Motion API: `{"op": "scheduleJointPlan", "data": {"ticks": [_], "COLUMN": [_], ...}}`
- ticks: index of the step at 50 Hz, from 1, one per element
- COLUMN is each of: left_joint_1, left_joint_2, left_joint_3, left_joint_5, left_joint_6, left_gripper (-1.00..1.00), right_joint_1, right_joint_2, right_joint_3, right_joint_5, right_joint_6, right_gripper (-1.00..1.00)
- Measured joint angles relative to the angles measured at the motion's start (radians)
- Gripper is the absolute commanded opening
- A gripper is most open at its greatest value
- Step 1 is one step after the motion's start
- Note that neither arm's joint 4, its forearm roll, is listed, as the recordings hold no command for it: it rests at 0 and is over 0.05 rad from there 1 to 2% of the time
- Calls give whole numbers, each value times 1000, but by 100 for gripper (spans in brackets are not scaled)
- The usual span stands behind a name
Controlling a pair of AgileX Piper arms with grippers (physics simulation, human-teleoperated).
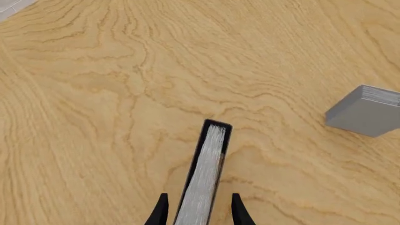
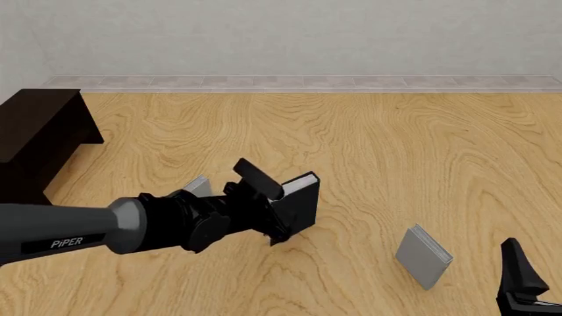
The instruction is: Pick up the book in the middle and place it on the cabinet shelf.
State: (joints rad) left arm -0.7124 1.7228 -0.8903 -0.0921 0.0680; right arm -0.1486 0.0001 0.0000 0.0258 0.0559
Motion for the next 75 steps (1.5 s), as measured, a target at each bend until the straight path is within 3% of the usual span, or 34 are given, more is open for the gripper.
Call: {"op": "scheduleJointPlan", "data": {"ticks": [1, 18, 35, 56, 75], "left_joint_1": [-2, -22, -12, -26, -29], "left_joint_2": [3, 1, -82, -331, -575], "left_joint_3": [-2, -18, 9, 106, 113], "left_joint_5": [1, 15, 0, 9, 134], "left_joint_6": [0, -20, 13, 44, 87], "left_gripper": [-100, -100, -100, -100, -100], "right_joint_1": [0, 0, 4, 21, 34], "right_joint_2": [0, 0, 0, 2, 61], "right_joint_3": [0, 0, 0, 0, 0], "right_joint_5": [0, -2, -5, -12, -76], "right_joint_6": [0, 0, -5, -21, -46], "right_gripper": [100, 100, 100, 100, 100]}}
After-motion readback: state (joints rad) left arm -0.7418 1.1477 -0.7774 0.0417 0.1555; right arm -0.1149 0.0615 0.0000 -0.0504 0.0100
